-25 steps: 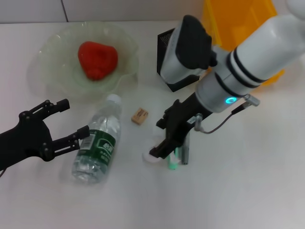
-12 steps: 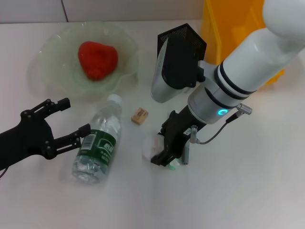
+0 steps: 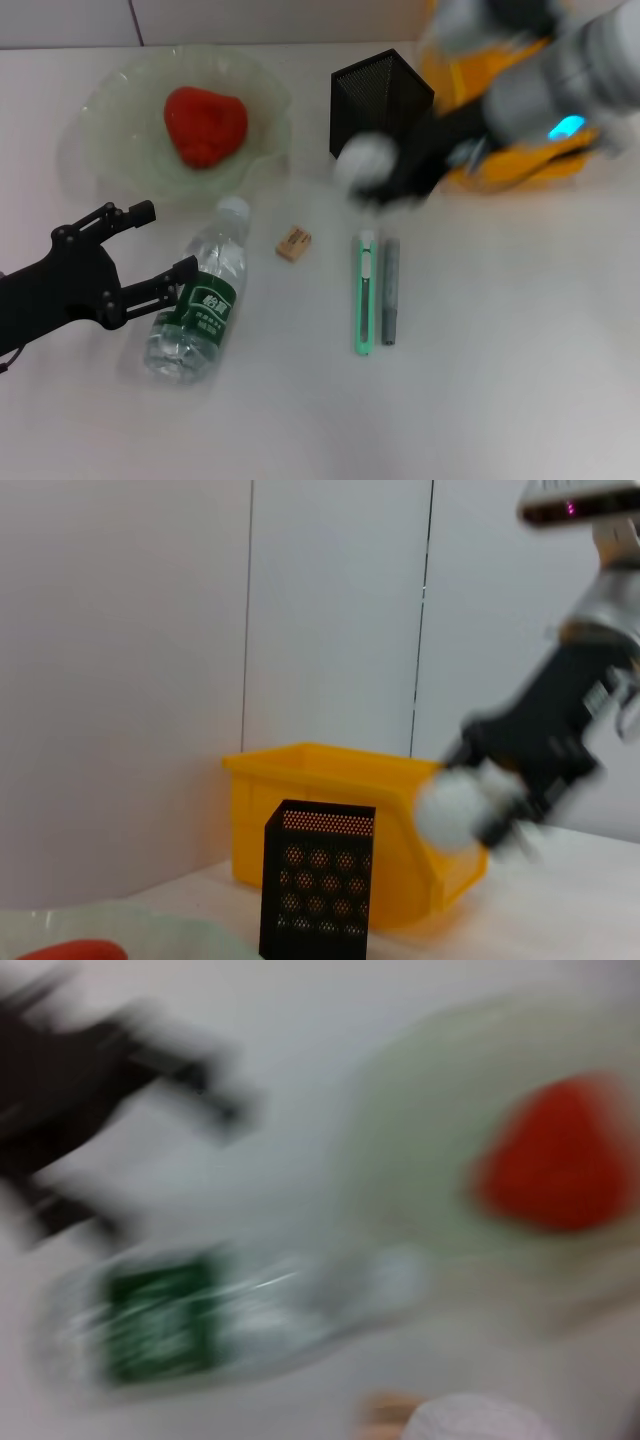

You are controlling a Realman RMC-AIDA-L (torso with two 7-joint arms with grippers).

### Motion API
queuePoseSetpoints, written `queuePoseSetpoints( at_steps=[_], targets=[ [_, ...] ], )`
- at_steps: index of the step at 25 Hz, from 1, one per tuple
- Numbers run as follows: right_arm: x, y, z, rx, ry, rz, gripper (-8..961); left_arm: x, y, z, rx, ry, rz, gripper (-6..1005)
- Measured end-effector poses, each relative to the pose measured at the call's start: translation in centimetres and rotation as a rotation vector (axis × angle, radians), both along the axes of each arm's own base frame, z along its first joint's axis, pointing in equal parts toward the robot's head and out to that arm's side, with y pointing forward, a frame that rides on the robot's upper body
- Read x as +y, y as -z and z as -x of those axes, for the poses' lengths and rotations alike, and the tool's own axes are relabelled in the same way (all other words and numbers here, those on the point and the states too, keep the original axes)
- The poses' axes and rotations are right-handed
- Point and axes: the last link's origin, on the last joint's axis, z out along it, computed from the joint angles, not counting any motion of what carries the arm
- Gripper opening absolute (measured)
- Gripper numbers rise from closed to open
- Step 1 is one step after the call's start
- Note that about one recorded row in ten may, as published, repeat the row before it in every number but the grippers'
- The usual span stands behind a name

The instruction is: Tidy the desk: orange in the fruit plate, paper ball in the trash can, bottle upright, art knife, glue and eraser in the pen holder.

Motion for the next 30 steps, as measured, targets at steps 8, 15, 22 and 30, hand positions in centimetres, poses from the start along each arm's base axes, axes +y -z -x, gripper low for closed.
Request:
queuePoseSetpoints(
  at_steps=[8, 15, 22, 30],
  targets=[
    [3.9, -10.8, -5.4, 0.147, 0.095, -0.444, 593, 0.3, 0.1, -0.4, -0.010, 0.009, -0.006, 865],
    [7.2, -9.8, -10.2, 0.143, 0.208, -0.533, 626, 0.7, 0.1, -0.7, -0.026, 0.009, -0.010, 864],
    [6.7, -9.3, -10.3, 0.169, 0.206, -0.564, 658, 1.1, -0.4, -1.8, -0.108, 0.023, -0.011, 864],
    [3.3, -10.9, -9.9, 0.443, 0.145, -0.555, 852, 2.4, -1.4, -3.3, -0.176, -0.052, 0.096, 863]
  ],
)
